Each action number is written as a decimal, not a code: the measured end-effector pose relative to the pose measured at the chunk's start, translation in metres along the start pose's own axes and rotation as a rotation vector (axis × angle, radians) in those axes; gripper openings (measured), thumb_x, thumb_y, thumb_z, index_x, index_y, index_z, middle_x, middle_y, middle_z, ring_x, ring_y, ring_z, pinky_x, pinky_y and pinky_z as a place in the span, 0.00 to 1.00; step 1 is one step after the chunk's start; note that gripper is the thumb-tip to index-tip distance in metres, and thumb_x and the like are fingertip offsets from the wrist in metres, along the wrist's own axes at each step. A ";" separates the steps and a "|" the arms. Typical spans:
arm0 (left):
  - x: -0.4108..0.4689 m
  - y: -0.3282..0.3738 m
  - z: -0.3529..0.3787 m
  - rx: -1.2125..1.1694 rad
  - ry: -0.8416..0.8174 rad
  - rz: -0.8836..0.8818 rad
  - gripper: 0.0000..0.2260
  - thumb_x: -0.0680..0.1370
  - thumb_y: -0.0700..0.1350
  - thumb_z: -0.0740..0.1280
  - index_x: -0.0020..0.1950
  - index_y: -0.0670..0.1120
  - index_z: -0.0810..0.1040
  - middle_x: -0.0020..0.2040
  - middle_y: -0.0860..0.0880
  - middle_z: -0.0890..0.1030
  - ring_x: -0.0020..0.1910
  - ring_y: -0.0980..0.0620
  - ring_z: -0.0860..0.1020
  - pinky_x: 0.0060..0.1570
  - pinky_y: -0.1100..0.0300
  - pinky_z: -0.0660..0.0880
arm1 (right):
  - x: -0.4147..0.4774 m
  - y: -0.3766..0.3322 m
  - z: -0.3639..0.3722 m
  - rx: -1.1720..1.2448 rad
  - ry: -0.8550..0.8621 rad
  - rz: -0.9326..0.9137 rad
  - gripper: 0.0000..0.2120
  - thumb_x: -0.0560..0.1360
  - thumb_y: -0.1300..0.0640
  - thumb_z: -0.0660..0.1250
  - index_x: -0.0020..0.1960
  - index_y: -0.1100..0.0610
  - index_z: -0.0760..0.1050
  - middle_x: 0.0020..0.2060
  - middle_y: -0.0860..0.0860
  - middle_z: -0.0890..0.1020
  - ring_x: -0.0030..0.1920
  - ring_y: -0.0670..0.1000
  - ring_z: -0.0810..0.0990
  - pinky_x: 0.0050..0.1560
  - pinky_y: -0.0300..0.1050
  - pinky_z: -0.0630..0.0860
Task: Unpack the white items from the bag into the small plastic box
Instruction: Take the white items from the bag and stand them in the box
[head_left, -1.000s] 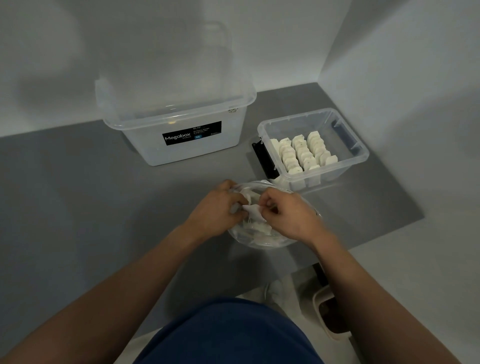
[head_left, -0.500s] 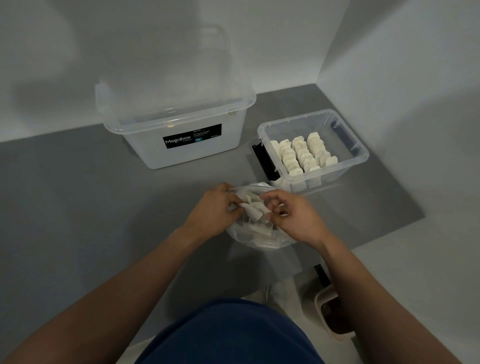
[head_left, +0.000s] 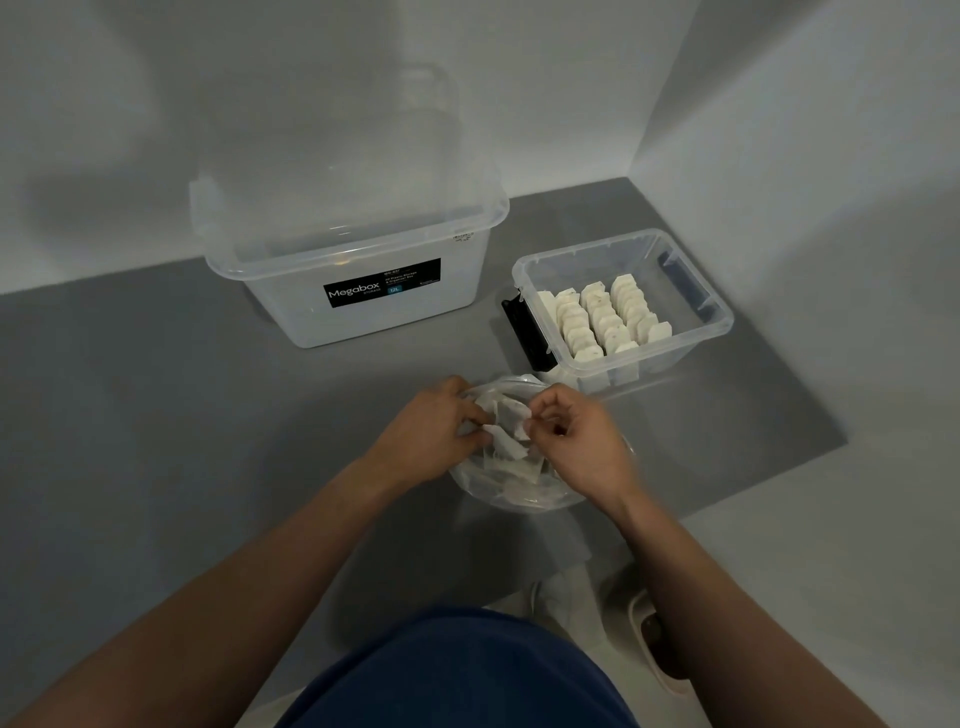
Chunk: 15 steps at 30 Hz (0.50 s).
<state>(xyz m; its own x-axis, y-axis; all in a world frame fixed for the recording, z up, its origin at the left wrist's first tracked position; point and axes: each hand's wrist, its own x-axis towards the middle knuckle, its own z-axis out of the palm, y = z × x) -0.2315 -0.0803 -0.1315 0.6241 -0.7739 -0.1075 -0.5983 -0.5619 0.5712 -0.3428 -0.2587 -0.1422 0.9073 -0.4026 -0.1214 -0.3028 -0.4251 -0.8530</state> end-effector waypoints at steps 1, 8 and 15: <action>0.000 0.000 -0.001 -0.003 0.000 0.005 0.08 0.75 0.50 0.71 0.53 0.55 0.86 0.56 0.46 0.76 0.49 0.47 0.78 0.51 0.54 0.76 | -0.001 0.000 0.000 -0.009 0.000 -0.006 0.11 0.75 0.59 0.71 0.49 0.44 0.77 0.43 0.45 0.84 0.42 0.48 0.84 0.46 0.55 0.83; 0.001 0.002 -0.002 0.001 0.010 0.031 0.08 0.75 0.49 0.72 0.53 0.53 0.86 0.58 0.44 0.76 0.51 0.46 0.78 0.52 0.57 0.75 | -0.007 -0.004 0.000 -0.061 -0.069 -0.121 0.11 0.75 0.63 0.71 0.52 0.50 0.81 0.46 0.42 0.84 0.46 0.42 0.82 0.46 0.33 0.76; 0.001 0.000 -0.002 0.005 0.019 0.030 0.08 0.75 0.48 0.72 0.54 0.53 0.85 0.59 0.45 0.76 0.50 0.47 0.79 0.51 0.57 0.76 | -0.008 -0.007 0.005 0.033 -0.058 -0.068 0.02 0.76 0.50 0.71 0.48 0.47 0.80 0.43 0.46 0.86 0.41 0.49 0.84 0.47 0.56 0.82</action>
<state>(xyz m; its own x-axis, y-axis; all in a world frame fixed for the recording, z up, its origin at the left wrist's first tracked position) -0.2298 -0.0800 -0.1297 0.6153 -0.7847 -0.0752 -0.6192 -0.5402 0.5699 -0.3464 -0.2491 -0.1381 0.9410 -0.3257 -0.0915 -0.2314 -0.4223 -0.8764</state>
